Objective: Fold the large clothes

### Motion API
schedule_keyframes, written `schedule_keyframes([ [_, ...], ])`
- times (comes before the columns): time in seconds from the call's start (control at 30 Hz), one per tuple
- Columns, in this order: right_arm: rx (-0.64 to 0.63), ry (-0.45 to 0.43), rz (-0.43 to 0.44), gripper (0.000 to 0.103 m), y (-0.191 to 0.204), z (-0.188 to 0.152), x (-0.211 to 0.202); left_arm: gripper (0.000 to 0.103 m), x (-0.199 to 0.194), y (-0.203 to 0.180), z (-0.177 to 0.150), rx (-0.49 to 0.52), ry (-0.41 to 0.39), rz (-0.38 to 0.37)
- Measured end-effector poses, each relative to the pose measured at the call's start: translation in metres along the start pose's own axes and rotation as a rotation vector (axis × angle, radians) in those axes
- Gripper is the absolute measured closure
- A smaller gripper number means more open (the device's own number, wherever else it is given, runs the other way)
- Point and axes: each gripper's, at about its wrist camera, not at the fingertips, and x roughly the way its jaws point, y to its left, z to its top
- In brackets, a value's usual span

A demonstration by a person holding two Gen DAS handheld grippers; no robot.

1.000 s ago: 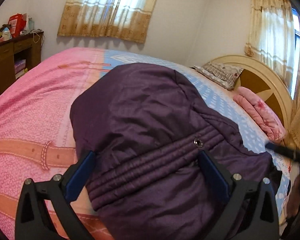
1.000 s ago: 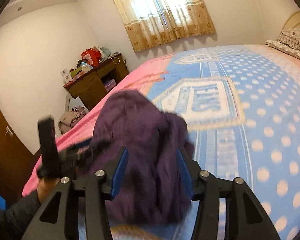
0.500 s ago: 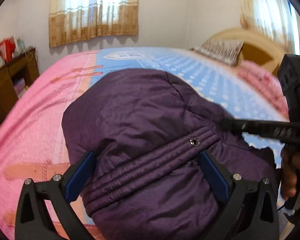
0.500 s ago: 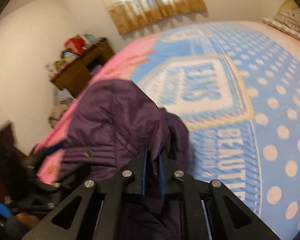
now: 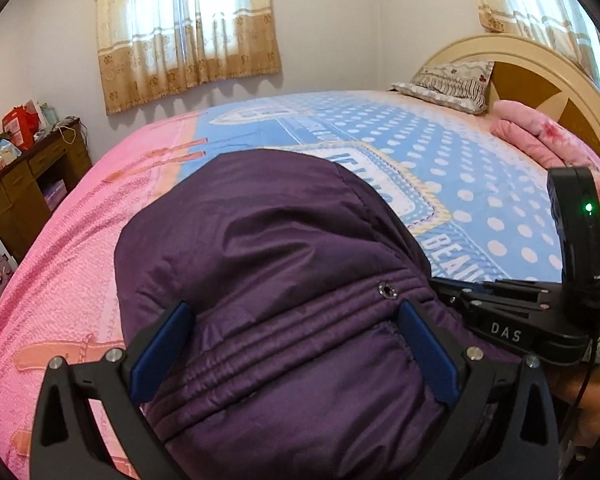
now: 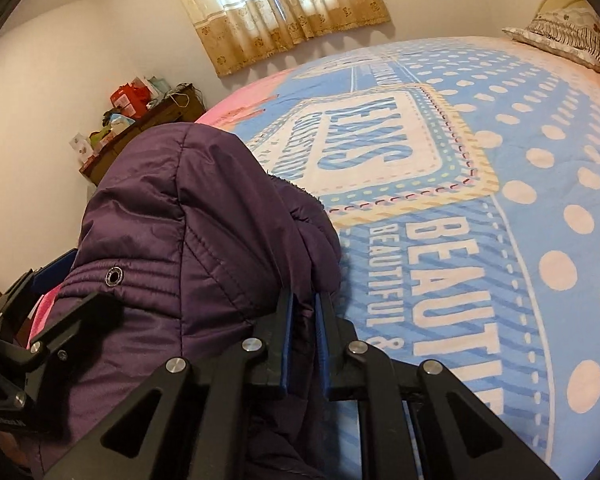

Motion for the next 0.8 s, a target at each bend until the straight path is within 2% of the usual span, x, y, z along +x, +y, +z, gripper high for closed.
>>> schedule_keyframes([
  [0.1, -0.01, 0.016, 0.005, 0.091, 0.0, 0.004, 0.001, 0.0, -0.007, 0.004, 0.003, -0.012, -0.001, -0.024],
  [0.17, 0.006, 0.012, -0.02, 0.076, -0.005, 0.004, -0.003, 0.0, -0.022, 0.011, 0.004, -0.035, -0.034, -0.038],
  [0.23, 0.027, -0.011, -0.047, 0.048, -0.011, 0.006, -0.007, 0.0, -0.037, 0.019, 0.0, -0.049, -0.073, -0.001],
  [0.3, 0.035, -0.027, -0.057, 0.037, -0.016, 0.007, -0.011, 0.0, -0.046, 0.032, -0.006, -0.08, -0.075, 0.006],
  [0.5, 0.059, 0.008, 0.101, 0.036, -0.021, 0.019, -0.012, 0.0, -0.036, 0.067, -0.024, -0.226, -0.02, -0.09],
  [0.6, 0.061, 0.035, 0.135, 0.036, -0.023, 0.022, -0.005, 0.0, -0.026, 0.072, -0.028, -0.298, 0.007, -0.151],
  [0.7, 0.076, 0.054, 0.183, 0.036, -0.029, 0.024, 0.003, 0.0, -0.019, 0.069, -0.03, -0.318, 0.001, -0.172],
  [0.8, 0.125, 0.075, 0.272, 0.033, -0.043, 0.023, 0.015, 0.0, -0.017, 0.07, -0.032, -0.336, -0.009, -0.182],
])
